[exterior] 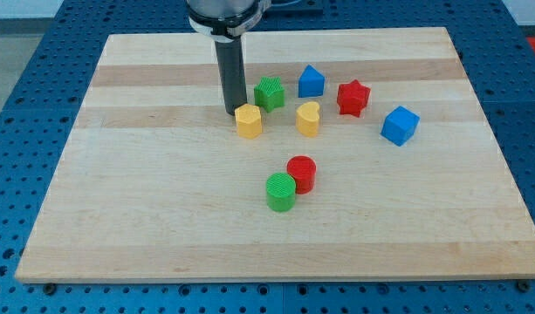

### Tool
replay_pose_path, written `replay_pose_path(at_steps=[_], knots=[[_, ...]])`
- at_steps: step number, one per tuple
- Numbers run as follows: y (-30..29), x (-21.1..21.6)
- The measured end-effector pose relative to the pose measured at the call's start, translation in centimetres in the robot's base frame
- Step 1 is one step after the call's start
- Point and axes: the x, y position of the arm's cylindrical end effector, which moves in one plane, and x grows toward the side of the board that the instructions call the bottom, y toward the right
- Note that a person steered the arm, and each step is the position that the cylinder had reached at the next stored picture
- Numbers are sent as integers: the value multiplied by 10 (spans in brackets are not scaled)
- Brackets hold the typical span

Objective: Place your arm to the bottom of the green circle

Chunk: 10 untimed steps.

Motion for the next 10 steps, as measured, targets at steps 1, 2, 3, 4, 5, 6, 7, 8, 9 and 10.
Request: replay_pose_path(at_steps=[1, 2, 3, 4, 5, 6, 7, 8, 9, 10], knots=[[-2, -1], [-17, -1], [-39, -1], [-54, 4], [-54, 25], [-54, 46], [-54, 72], [-52, 101], [-49, 135], [-32, 171]])
